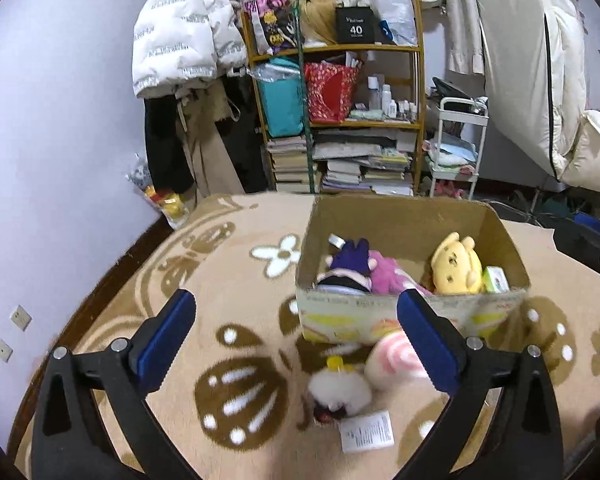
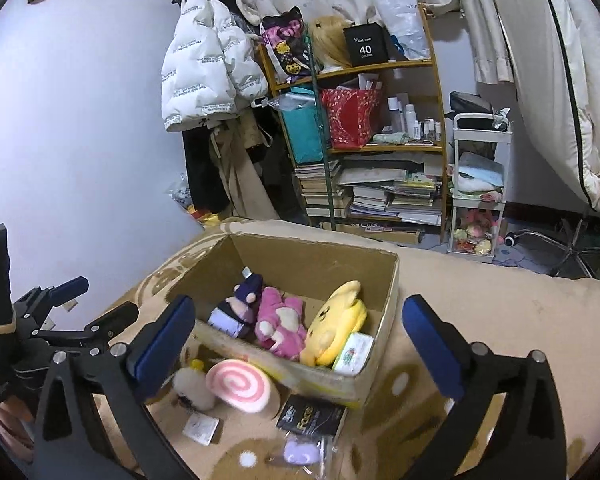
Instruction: Organize soft objects
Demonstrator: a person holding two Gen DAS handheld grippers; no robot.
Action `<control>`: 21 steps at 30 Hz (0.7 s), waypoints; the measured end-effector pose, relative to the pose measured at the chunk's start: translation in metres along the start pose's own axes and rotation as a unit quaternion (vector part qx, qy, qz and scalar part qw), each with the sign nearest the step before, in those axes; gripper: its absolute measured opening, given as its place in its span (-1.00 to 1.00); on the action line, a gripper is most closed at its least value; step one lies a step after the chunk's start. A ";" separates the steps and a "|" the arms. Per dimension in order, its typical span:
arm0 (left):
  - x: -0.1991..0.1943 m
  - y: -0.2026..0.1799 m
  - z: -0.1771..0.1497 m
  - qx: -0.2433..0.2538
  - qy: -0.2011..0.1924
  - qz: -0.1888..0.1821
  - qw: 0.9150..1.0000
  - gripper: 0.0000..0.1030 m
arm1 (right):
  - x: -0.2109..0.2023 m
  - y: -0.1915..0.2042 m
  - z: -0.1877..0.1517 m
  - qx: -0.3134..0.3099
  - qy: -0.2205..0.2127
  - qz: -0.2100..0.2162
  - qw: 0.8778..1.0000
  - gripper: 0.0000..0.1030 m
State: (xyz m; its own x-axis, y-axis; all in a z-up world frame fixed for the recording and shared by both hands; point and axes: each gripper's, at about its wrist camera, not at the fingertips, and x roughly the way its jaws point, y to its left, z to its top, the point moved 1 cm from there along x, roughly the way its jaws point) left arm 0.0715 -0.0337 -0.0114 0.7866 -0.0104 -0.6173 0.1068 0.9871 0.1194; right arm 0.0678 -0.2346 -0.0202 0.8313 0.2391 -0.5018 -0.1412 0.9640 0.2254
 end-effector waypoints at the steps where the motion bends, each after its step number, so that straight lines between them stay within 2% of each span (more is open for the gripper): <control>1: -0.003 0.001 -0.002 0.000 0.006 -0.002 1.000 0.94 | -0.004 0.002 -0.002 -0.001 0.000 0.000 1.000 1.00; 13: -0.034 -0.002 -0.032 0.012 0.046 -0.010 0.999 0.94 | -0.031 0.012 -0.029 0.023 0.021 -0.011 0.999 1.00; 21: -0.016 -0.006 -0.046 -0.003 0.083 -0.026 0.996 0.94 | -0.024 0.011 -0.045 0.038 0.054 -0.014 0.998 1.00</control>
State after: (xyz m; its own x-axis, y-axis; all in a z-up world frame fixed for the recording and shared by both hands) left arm 0.0301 -0.0318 -0.0384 0.6693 -0.0349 -0.7422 0.1396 0.9870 0.0794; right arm 0.0227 -0.2247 -0.0434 0.7708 0.2278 -0.5950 -0.0745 0.9597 0.2710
